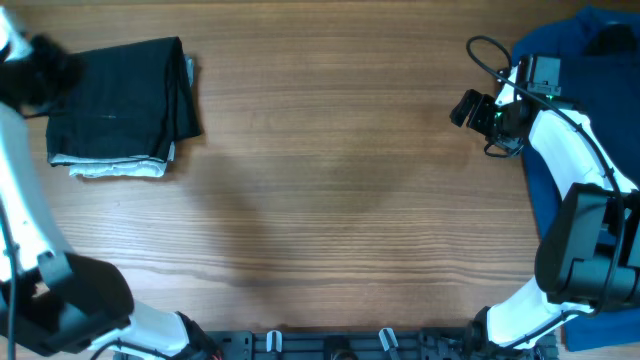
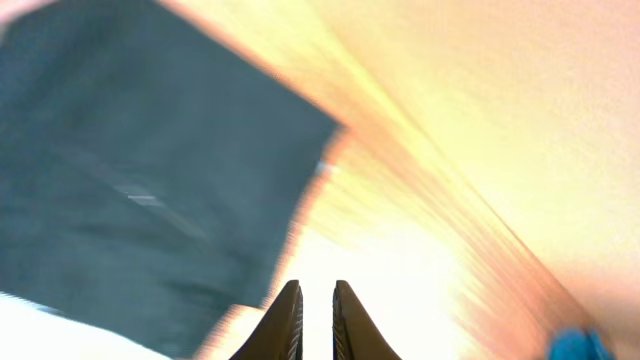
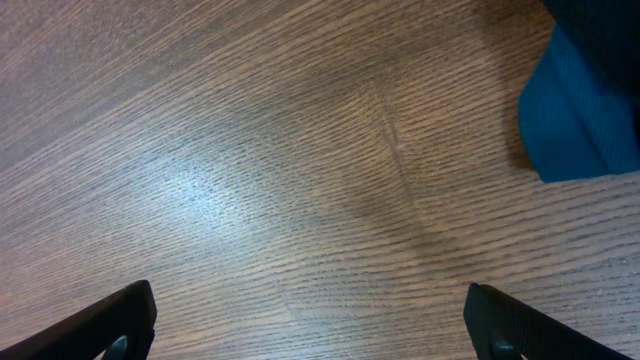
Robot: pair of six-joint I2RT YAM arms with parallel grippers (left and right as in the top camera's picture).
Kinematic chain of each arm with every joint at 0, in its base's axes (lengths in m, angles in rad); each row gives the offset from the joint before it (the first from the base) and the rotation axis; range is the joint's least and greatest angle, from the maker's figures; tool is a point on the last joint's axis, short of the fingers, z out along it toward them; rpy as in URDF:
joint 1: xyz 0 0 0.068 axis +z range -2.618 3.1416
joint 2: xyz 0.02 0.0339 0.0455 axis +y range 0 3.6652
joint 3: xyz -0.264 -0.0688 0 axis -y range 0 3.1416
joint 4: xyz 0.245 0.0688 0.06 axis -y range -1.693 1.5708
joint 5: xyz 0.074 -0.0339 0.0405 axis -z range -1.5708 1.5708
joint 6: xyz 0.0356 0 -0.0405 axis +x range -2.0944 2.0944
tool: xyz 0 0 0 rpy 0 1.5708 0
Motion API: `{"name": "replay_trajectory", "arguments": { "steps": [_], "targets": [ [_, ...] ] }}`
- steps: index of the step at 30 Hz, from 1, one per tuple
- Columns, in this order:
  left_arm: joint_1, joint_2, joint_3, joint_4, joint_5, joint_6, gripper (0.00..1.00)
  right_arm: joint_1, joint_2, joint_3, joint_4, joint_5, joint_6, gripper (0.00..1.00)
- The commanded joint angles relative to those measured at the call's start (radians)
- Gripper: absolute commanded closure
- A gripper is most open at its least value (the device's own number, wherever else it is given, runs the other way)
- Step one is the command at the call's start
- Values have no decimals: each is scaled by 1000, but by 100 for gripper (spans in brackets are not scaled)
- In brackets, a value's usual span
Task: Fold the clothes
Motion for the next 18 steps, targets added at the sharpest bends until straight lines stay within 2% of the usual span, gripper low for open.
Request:
{"name": "replay_trajectory", "arguments": {
  "steps": [1,2,3,5,7,18],
  "targets": [
    [-122,18,-6,15,-22,-9,83,2,-14,-4,3,18,-11,1],
    [-149,19,-6,19,-38,-9,80,2,-14,-4,3,18,-11,0],
    [-177,19,-6,24,-47,-9,69,2,-14,-4,3,18,-10,1],
    [-210,19,-6,35,-49,-8,27,2,-14,-4,3,18,-10,1],
    [-232,19,-6,32,-48,-9,0,2,-14,-4,3,18,-10,0],
    [-249,19,-6,18,-48,-8,0,3,-35,-6,7,18,-10,1]
  ]
}}
